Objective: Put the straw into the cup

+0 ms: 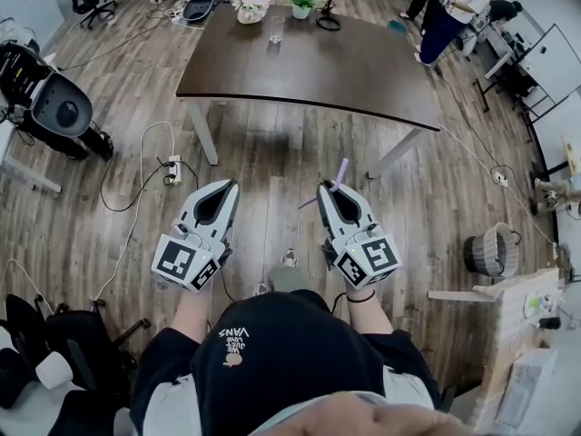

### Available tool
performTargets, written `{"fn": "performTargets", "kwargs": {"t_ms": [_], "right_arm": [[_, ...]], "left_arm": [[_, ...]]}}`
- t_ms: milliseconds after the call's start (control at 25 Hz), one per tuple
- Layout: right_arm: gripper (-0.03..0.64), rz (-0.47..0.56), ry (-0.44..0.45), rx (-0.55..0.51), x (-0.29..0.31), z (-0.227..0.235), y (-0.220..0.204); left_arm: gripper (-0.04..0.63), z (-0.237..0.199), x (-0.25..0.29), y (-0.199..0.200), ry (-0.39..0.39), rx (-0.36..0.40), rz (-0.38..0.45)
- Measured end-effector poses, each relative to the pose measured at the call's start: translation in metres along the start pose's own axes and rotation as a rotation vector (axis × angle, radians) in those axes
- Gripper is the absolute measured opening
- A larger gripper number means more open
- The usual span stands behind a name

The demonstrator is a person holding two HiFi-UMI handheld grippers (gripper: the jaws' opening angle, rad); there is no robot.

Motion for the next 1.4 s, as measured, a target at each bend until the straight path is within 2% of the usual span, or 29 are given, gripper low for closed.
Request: {"fn": "performTargets", "kwargs": {"t_ms": [440,1000,1400], "right_arm": [[0.044,0.0,0.026,0.017,0.048,0.065,-0.002],[0.044,0.001,0.103,0.026,0.104,0.167,0.006],[0.044,-0.018,0.11,0.043,0.142,0.215,-0.001]], "left_arm": [[0.009,-0.028,0.067,-0.013,0.022,0.013,-0.025],[0.011,-0.049,0.169,-0.021,0.093,-0.002,-0.033],[0.011,-0.073,0.225,-0.034,0.097,-0.015,-0.06]]}}
Point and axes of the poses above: the fingertips, and each gripper's own axes: x forward along the fingers, z to its right, y out of its top, the point moved 7 cm from there along -x, backward along the fingers, and after that the axes turned 10 degrees about y, right-handed, at the moved point
